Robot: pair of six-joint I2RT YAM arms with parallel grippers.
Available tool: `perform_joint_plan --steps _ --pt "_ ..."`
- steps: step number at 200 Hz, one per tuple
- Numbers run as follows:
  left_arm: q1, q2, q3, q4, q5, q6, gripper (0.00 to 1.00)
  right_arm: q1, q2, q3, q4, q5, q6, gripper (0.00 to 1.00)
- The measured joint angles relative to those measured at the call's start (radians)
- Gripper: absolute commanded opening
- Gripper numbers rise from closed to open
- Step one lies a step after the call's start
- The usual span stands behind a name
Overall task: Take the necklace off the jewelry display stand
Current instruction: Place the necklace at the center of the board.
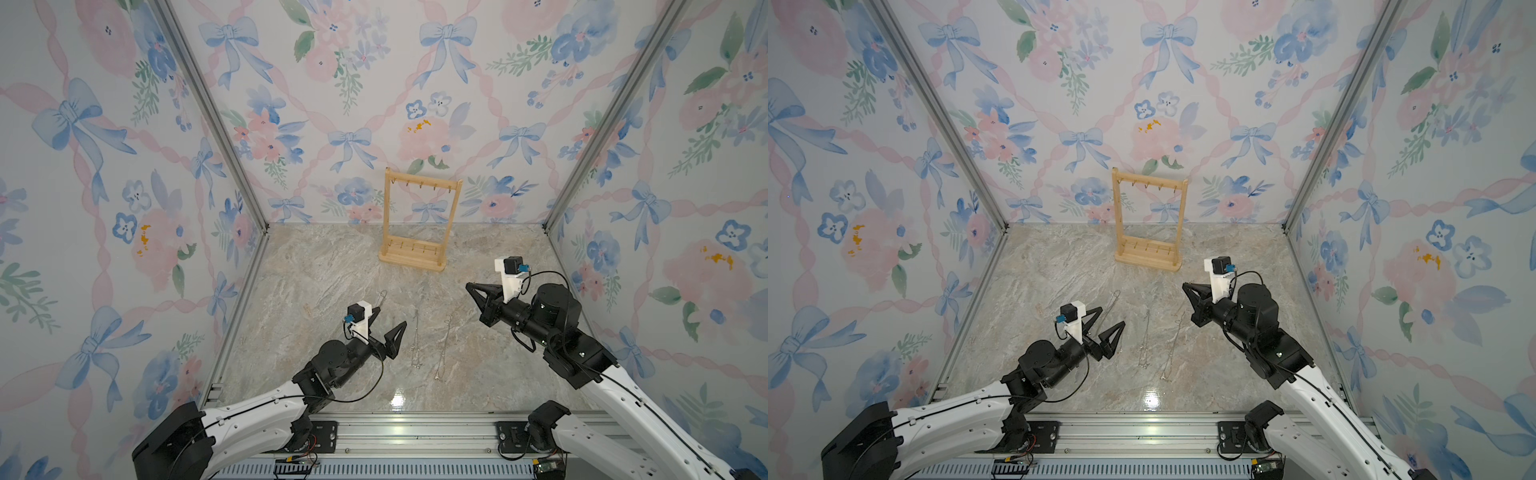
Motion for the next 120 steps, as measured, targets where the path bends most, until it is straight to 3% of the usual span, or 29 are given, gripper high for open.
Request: perform_joint_plan --steps 61,120 --pt "0.0 0.137 0.01 0.126 0.219 -0.004 0.92 -0.012 -0.142 -0.122 -0.066 -0.001 0.028 0.0" --pt "-0.043 0.35 0.129 0.173 0.445 -0.013 0.89 -0.012 -0.22 -0.206 -0.083 -0.012 0.069 0.0"
